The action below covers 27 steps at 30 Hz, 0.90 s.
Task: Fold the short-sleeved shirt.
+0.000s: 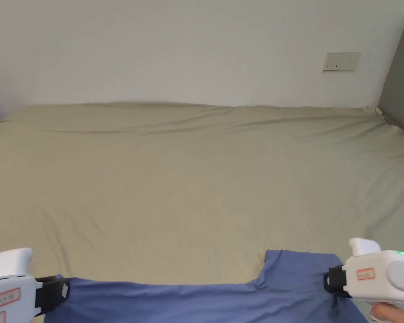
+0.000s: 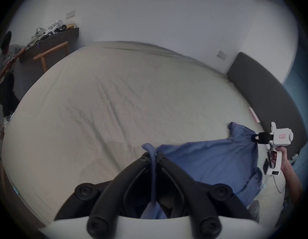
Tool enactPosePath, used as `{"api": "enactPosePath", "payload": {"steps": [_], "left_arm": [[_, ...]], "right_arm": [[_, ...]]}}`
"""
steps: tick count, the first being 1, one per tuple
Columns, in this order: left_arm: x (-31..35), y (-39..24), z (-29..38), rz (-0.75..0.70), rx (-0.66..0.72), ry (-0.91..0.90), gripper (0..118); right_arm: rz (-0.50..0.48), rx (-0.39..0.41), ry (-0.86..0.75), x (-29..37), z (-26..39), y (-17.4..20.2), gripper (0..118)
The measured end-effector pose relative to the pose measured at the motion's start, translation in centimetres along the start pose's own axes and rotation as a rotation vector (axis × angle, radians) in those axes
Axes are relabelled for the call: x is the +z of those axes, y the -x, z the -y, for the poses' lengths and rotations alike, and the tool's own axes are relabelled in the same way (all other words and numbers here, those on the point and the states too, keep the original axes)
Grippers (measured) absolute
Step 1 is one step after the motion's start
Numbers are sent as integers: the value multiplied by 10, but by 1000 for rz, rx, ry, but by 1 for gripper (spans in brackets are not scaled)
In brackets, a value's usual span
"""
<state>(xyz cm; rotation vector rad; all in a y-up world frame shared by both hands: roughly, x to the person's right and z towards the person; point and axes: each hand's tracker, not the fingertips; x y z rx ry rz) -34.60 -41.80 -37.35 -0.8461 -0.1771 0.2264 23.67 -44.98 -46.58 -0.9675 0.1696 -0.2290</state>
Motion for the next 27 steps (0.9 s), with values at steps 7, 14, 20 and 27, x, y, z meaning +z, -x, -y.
{"api": "enactPosePath", "payload": {"steps": [7,14,20,27], "left_arm": [[67,4,22,11,-113,-41,1],[119,7,71,5,-140,25,1],[84,11,131,-39,-151,192,1],[57,25,178,-39,-98,291,1]], "right_arm": [[-73,39,-135,119,40,5,3],[-84,-10,-136,194,119,-18,3],[-27,-72,18,161,195,-43,3],[-19,-155,160,117,241,-83,3]]}}
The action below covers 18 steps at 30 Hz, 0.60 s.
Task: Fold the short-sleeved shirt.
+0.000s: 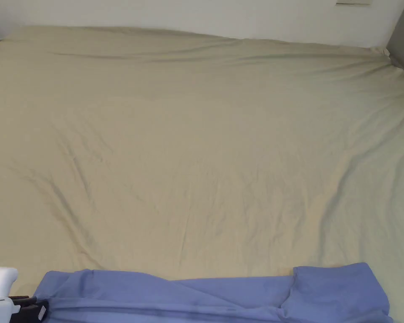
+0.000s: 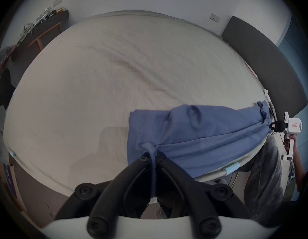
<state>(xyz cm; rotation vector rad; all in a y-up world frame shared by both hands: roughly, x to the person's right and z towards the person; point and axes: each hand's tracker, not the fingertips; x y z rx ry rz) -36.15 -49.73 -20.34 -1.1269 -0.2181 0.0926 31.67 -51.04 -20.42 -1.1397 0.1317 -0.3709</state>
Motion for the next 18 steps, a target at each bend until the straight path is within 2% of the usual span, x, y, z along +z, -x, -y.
{"api": "enactPosePath", "payload": {"steps": [3,8,12,18], "left_arm": [[-2,11,2,31,55,14,1],[13,4,-4,27,36,-3,1],[46,4,-3,70,44,-75,1],[-4,7,20,-8,-8,80,1]], "right_arm": [[-8,-2,-3,2,-5,0,3],[19,77,-37,30,-12,28,3],[6,101,-44,47,-12,31,3],[50,115,64,2,2,23,3]]}}
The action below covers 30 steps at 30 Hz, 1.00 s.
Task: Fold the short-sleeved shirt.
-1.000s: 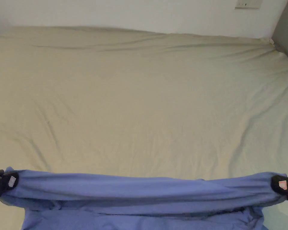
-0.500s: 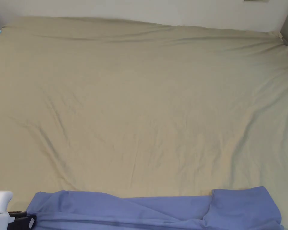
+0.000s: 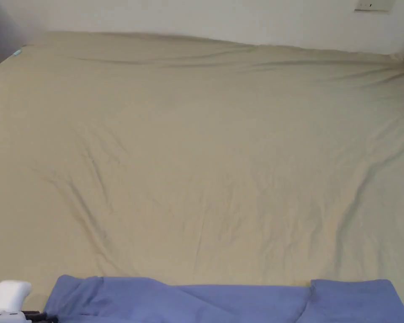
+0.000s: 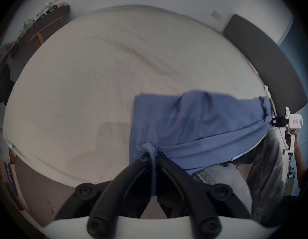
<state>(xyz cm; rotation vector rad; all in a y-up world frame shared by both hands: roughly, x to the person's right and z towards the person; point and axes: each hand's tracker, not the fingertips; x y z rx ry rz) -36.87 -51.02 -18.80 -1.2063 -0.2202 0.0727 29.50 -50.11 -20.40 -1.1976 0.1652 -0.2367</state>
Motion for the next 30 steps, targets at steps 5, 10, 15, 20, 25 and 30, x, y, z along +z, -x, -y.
{"api": "enactPosePath", "payload": {"steps": [5,10,15,20,25,30], "left_arm": [[0,0,0,3,82,-52,1],[2,1,4,-1,98,-70,17],[21,19,6,-26,183,-112,53],[65,25,3,94,263,-314,108],[81,49,0,198,415,-438,115],[31,89,-4,452,627,-214,115]], "right_arm": [[-9,-24,-19,-2,-3,-3,3],[-12,-35,-25,-9,-2,-13,3],[73,78,-71,-9,7,4,3],[96,126,-185,13,14,17,30],[35,157,-436,76,18,43,85],[-43,191,-629,127,23,70,85]]}}
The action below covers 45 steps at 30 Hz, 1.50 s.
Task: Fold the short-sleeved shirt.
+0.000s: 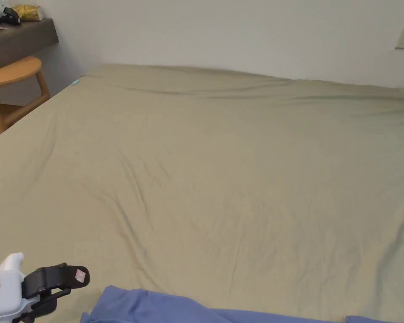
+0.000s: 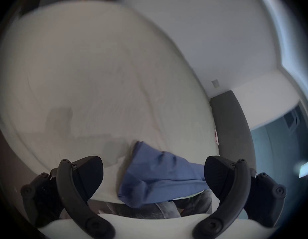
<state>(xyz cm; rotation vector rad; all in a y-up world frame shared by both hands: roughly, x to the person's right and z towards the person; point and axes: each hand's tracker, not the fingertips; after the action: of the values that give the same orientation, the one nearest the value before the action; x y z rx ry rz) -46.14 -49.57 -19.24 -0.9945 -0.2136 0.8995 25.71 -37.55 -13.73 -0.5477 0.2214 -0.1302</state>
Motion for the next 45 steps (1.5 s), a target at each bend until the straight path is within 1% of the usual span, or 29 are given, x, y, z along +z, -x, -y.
{"api": "enactPosePath", "payload": {"steps": [2,4,5,6,7,8,10,11,12,14,15,16,18,20,21,22,23,24,25,26,27,29,30,31,32,34,35,41,45], "left_arm": [[-20,20,-4,-14,10,49,115],[-38,28,-5,16,8,123,116],[-45,32,-2,50,12,137,116],[-44,27,-3,117,-27,77,116],[-41,25,-8,157,-29,68,116],[-47,25,-9,186,23,124,116],[-66,28,-2,256,86,237,116],[-74,30,-3,293,66,298,116],[-80,24,0,334,15,330,116],[-90,9,5,323,-103,359,116],[-95,10,3,353,-142,381,116],[-99,8,3,344,-145,389,116],[-103,11,-1,407,-69,396,116],[-110,38,-12,443,-27,381,115],[-108,42,-13,443,-40,378,111],[-106,45,-15,432,-48,368,88],[-102,32,-7,413,-57,348,46],[-105,36,-8,254,-88,308,16],[-111,41,-6,114,-109,328,16],[-109,53,-3,379,25,340,16],[-112,60,-9,320,20,338,16],[-109,51,-7,307,-67,304,16],[-108,49,-9,270,-103,310,16],[-108,42,-12,261,-99,319,16],[-106,36,-15,224,-130,331,16],[-100,26,-23,150,-244,335,16],[-97,13,-20,128,-264,344,16],[-82,4,-22,82,-298,331,16],[-62,8,-29,45,-291,306,16]], "right_arm": [[-24,-20,-20,7,-4,5,85],[-44,-37,-20,8,-4,6,85],[-45,-44,-18,8,-3,7,85],[-43,-46,-16,8,-3,8,85],[-41,-46,-14,9,-2,8,85],[-33,-44,-15,10,-10,21,85],[-25,-58,-22,10,-12,24,85],[-28,-73,-21,9,-12,23,85],[-31,-90,-22,8,-14,22,85],[-24,-119,-20,6,-15,21,85],[-24,-128,-18,5,-15,21,85],[-27,-137,-19,4,-14,20,85],[-28,-148,-20,4,-14,20,85],[-30,-151,-20,4,-13,16,85],[-29,-149,-16,3,-12,16,85],[-26,-146,-9,1,-11,18,85],[-25,-142,-3,-1,-10,19,85],[-26,-138,2,-3,-10,22,85],[-29,-135,7,-5,-9,23,85],[-32,-132,14,-7,-9,25,85],[-33,-128,22,-10,-8,27,85],[-25,-115,32,-10,-4,26,85],[-27,-106,30,-10,-4,27,85],[-29,-100,31,-10,-5,28,85],[-31,-96,33,-11,-6,31,85],[-38,-90,29,-12,-9,34,85],[-40,-88,24,-11,-10,36,85],[-52,-88,5,-14,-16,40,85],[-64,-76,9,-18,-22,47,85]]}}
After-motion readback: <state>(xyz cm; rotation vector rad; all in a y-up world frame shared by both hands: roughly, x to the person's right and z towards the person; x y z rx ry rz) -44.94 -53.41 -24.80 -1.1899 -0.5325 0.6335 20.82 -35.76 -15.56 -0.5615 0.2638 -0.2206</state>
